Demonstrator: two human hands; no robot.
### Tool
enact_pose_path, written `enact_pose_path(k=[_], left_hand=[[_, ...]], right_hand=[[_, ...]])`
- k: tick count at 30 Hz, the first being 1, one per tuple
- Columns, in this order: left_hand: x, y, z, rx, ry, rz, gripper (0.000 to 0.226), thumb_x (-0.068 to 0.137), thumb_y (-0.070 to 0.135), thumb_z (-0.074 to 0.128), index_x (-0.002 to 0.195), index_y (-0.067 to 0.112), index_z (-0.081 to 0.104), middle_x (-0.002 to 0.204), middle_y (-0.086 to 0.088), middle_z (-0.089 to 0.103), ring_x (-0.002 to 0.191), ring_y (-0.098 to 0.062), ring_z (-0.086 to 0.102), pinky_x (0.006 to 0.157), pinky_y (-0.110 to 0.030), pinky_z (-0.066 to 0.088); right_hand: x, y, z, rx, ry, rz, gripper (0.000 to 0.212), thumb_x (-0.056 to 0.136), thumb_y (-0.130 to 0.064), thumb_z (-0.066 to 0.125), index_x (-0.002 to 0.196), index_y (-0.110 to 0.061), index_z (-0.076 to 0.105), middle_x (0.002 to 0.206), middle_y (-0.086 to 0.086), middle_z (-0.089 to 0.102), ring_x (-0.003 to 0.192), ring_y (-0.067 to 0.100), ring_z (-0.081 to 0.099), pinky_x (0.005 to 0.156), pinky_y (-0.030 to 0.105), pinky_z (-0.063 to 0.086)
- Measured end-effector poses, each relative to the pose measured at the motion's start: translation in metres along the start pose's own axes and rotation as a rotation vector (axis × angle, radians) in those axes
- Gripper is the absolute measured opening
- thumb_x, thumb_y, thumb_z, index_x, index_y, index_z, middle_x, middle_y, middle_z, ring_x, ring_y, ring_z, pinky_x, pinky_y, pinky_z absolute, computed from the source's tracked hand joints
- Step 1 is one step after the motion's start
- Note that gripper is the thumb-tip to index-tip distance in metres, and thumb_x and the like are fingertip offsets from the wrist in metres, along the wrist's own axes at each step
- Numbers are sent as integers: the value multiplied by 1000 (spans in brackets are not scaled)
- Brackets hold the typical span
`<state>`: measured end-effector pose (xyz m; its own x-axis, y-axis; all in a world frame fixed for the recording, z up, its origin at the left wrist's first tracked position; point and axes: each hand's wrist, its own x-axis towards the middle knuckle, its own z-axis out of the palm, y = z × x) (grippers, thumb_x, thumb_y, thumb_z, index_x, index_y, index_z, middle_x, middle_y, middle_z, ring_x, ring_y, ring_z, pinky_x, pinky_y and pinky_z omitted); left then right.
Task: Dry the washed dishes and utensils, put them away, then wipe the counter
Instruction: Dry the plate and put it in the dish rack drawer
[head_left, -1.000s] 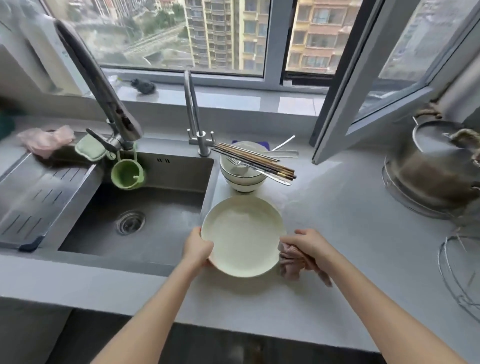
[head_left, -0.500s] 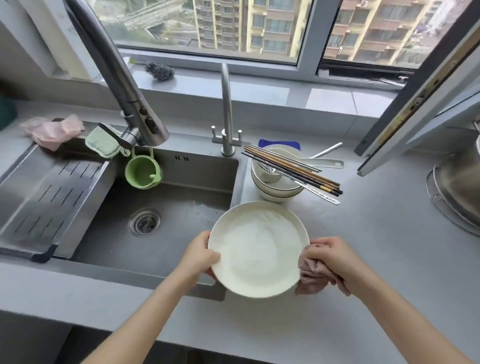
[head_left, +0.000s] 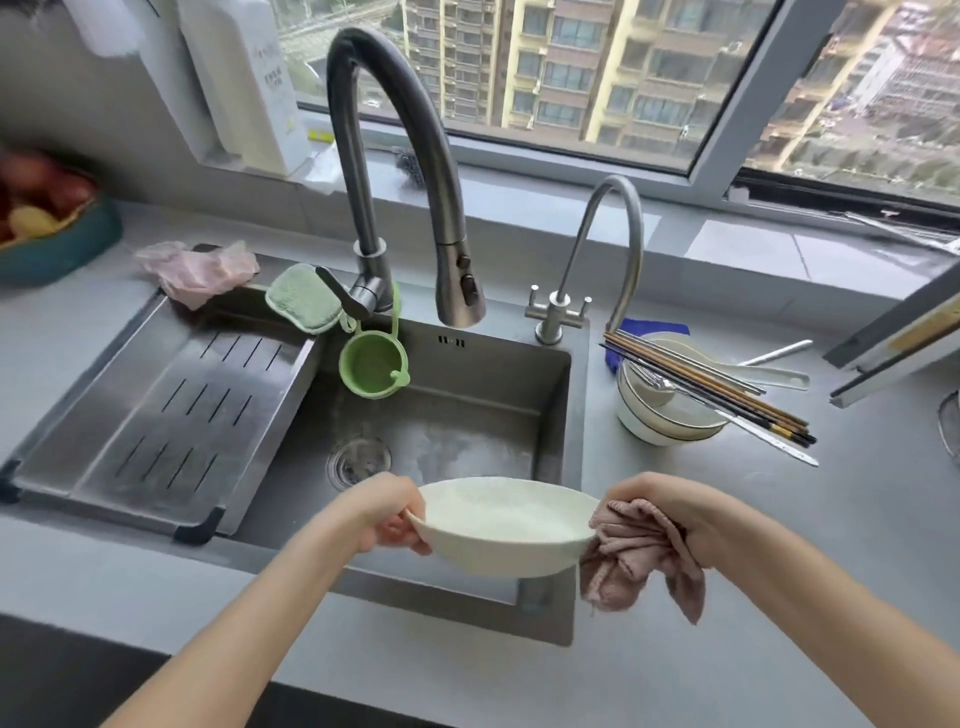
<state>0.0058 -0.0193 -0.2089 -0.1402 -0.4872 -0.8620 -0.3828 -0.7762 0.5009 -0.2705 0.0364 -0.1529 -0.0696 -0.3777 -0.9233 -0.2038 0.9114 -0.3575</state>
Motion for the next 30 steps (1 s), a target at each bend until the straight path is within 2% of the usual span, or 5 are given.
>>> enact_pose_path(k=[15,19,21,24,30], left_hand=[[5,-35,4,-557,-132,175,73,51,-1,50,118,27,52,114,-12,64,97,-36,61,78,-48,52],[-2,-26,3,-400,-30,261,29,96,13,43,121,25,52,112,-7,67,91,-29,65,63,-40,56],[-7,-18,5,-322,38,287,26,101,23,37,118,17,55,103,-8,68,79,-23,65,51,-28,52],[-18,-11,8,-319,88,362,30,101,23,39,108,8,63,95,-10,71,80,-22,68,58,-26,54],[-37,-3,4,-278,301,361,27,98,24,47,87,7,65,76,-12,63,61,-24,59,38,-25,47]], right_hand=[[-25,10,32,-91,287,-369,21,81,-11,58,60,-9,62,56,7,54,44,21,46,44,25,38],[-28,10,64,-182,777,-919,25,87,-36,61,109,-24,67,109,-9,69,100,10,62,85,25,48],[-13,9,94,-395,386,-1077,59,93,-55,42,141,-20,44,151,-7,37,140,5,29,114,24,24],[23,6,140,-766,17,-1065,61,100,-51,21,153,-24,11,159,-11,-9,145,3,-17,120,39,-4],[91,-32,138,-872,419,-818,72,89,-66,6,153,-32,6,161,-7,-3,149,19,-5,117,56,2]])
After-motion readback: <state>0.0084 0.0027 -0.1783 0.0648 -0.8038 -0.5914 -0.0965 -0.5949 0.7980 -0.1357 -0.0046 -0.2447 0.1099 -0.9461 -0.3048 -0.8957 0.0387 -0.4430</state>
